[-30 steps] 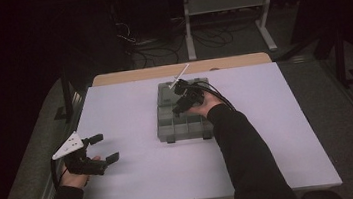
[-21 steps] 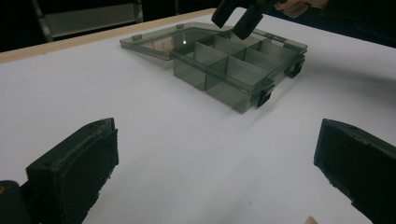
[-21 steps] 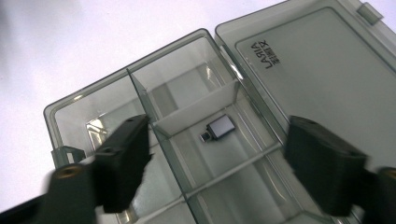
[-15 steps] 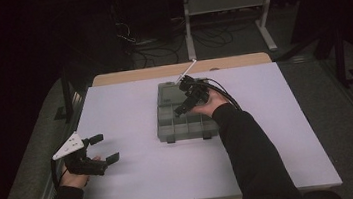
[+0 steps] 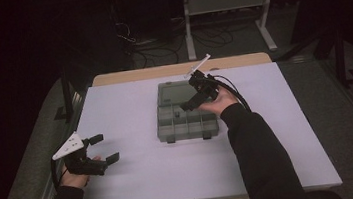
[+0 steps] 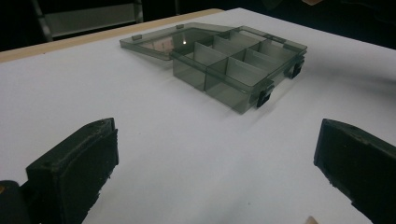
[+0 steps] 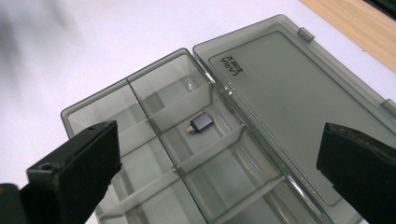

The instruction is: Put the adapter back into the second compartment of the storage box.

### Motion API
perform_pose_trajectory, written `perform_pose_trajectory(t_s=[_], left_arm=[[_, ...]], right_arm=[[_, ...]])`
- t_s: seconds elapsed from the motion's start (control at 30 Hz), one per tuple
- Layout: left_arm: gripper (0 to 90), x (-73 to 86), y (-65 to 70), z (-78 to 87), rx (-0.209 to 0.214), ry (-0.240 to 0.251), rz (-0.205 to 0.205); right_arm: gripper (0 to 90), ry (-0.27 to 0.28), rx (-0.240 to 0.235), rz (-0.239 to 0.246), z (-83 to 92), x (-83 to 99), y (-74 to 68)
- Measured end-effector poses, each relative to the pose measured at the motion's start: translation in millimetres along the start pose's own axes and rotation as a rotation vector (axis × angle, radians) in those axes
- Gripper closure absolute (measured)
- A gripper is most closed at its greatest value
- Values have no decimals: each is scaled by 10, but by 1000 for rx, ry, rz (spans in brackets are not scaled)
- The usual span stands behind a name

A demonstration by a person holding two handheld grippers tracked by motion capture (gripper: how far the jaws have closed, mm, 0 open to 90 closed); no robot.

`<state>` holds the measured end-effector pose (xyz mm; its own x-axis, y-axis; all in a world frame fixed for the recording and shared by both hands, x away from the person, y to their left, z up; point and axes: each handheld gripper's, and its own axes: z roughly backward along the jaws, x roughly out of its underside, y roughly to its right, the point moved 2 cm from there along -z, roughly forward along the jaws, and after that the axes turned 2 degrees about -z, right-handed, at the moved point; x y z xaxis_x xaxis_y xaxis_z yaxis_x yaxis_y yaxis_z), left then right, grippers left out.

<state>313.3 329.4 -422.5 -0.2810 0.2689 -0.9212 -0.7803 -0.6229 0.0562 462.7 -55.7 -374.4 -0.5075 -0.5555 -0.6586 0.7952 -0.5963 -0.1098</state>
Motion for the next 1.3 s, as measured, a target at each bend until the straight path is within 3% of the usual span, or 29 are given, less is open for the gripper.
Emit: perform_pose_trajectory(t_s=[0.53, 1.3], left_arm=[[0, 5, -7, 1, -4, -3, 5], [0, 8, -3, 10, -5, -1, 5]], right_arm=[[0, 79, 19, -27, 354, 270, 44], [0, 142, 25, -63, 642, 684, 57]])
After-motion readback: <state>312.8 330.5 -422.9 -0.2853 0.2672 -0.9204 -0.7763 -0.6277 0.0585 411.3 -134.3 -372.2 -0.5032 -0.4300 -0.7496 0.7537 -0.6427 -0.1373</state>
